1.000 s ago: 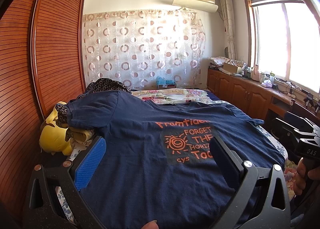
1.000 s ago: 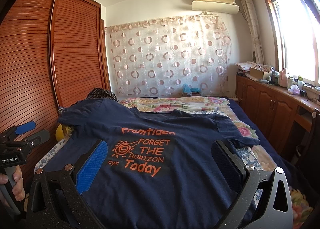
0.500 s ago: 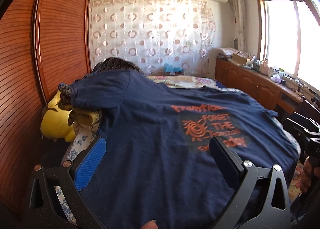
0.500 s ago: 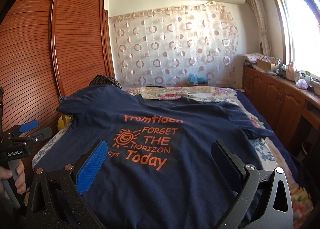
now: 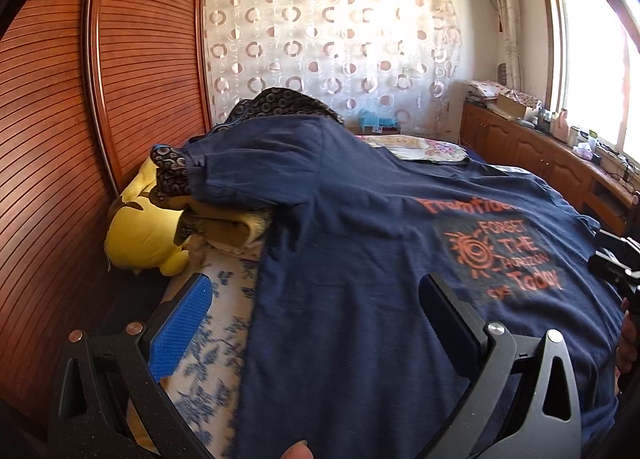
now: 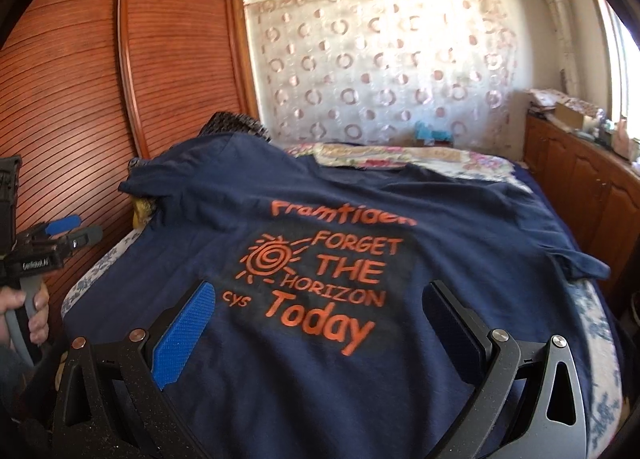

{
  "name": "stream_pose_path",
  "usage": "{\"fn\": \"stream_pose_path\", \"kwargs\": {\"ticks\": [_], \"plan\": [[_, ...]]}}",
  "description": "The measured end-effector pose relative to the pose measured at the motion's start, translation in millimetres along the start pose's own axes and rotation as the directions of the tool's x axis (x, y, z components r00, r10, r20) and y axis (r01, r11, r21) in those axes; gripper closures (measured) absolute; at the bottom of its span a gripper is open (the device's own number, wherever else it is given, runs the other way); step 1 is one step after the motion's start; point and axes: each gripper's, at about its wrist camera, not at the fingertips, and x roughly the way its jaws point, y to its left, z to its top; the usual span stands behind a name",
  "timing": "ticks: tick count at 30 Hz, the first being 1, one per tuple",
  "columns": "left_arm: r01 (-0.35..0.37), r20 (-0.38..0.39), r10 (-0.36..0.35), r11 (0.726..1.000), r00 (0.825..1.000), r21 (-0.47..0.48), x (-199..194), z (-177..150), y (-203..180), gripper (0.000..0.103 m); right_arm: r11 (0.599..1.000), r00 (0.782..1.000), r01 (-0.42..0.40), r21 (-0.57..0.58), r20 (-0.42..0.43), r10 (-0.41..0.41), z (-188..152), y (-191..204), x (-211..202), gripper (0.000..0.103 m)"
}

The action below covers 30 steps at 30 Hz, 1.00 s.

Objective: Fold small clothes
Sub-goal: 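Reach the left gripper to the shirt side by the wardrobe and grasp it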

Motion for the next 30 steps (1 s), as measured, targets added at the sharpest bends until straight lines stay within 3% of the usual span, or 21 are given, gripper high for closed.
{"fn": "stream_pose_path", "kwargs": {"ticks": [9, 14, 25, 30], "plan": [[-0.031, -0.044, 0.029, 0.999, 0.999, -0.030, 29, 24, 43, 0.001, 0.997, 0.994, -0.059, -0.040, -0.096, 0.055, 21, -6, 26, 0.000], [-0.014, -0.068, 0.010, 0.999, 0.998, -0.050, 43, 40, 61, 0.009, 0.996, 0.989, -0.072, -0.047, -0.133, 0.065, 25, -9, 37, 0.000], [0.035, -0.140, -0.061, 0.984, 0.988, -0.177, 87, 59, 87, 0.055, 0.997, 0.989, -0.050, -0.063, -0.145, 0.040, 23, 2, 43, 0.000], [0.030, -0.143, -0.049, 0.991, 0.989, -0.129, 86, 61, 79, 0.086, 0.997, 0.990, -0.043, -0.063, -0.135, 0.034, 21, 4, 42, 0.000]]}}
